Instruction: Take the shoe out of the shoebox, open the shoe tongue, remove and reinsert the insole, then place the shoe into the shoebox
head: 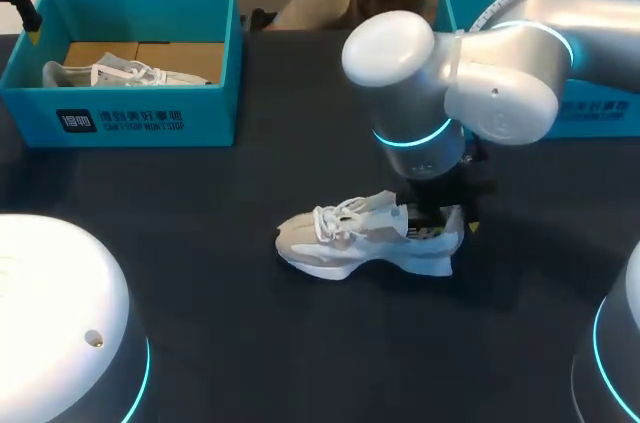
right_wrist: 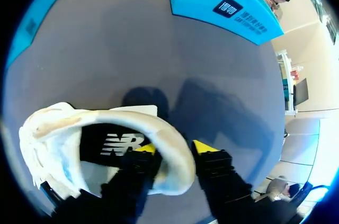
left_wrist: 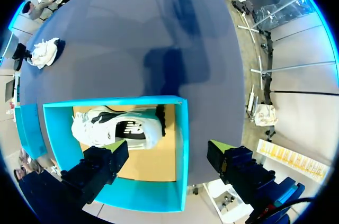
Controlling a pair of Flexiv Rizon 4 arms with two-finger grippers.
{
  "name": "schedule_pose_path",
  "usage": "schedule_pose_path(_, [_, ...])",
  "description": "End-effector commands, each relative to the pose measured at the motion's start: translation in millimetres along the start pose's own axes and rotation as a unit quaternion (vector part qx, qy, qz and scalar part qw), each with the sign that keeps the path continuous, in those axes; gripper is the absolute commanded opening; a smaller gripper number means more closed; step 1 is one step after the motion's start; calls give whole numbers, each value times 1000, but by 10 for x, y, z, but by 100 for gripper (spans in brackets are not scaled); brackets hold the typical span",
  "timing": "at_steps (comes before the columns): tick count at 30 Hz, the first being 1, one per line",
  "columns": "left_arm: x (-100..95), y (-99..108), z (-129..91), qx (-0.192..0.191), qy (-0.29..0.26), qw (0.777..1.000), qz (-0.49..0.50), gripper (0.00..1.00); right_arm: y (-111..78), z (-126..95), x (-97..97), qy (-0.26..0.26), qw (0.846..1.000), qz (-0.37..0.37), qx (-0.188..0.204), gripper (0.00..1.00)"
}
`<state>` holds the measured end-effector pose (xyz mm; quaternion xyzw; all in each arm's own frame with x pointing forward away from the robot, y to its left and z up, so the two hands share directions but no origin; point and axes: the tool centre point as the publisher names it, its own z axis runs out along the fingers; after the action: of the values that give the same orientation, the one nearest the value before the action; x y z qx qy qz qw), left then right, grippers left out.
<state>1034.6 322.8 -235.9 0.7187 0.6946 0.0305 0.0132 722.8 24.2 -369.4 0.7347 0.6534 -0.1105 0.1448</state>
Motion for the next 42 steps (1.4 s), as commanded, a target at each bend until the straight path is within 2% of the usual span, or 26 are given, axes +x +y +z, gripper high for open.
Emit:
schedule_pose_path(1, [-2,-19,-7,-2,1,1000,0,100,-30,-88,-41,3,1000,2,-1,100])
schedule_pose_path(7, [-2,-19,-7,-2,1,1000,0,100,-58,-257,-102,3,1000,-7,-12,100])
schedule_pose_path(13, [-2,-19,-7,-2,1,1000,0,100,-100,-530,-279,8,999,-11,-32,100])
schedule_pose_path(21, [-2,-19,-7,-2,1,1000,0,100,-88,-836,-443,22,996,-72,-47,100])
schedule_pose_path(26, [-2,-19,-7,-2,1,1000,0,100,-38,-1006,-507,42,987,-135,-74,100])
schedule_pose_path(31, [-2,-19,-7,-2,1,1000,0,100,2,-1156,-515,48,959,-253,-120,100])
schedule_pose_path(37, [-2,-19,-7,-2,1,1000,0,100,40,-1335,-547,60,902,-398,-158,100])
schedule_pose_path(41, [-2,-19,-7,-2,1,1000,0,100,77,-1429,-613,62,855,-487,-169,100])
schedule_pose_path(42, [-2,-19,-7,-2,1,1000,0,100,77,-1429,-613,62,855,-487,-169,100])
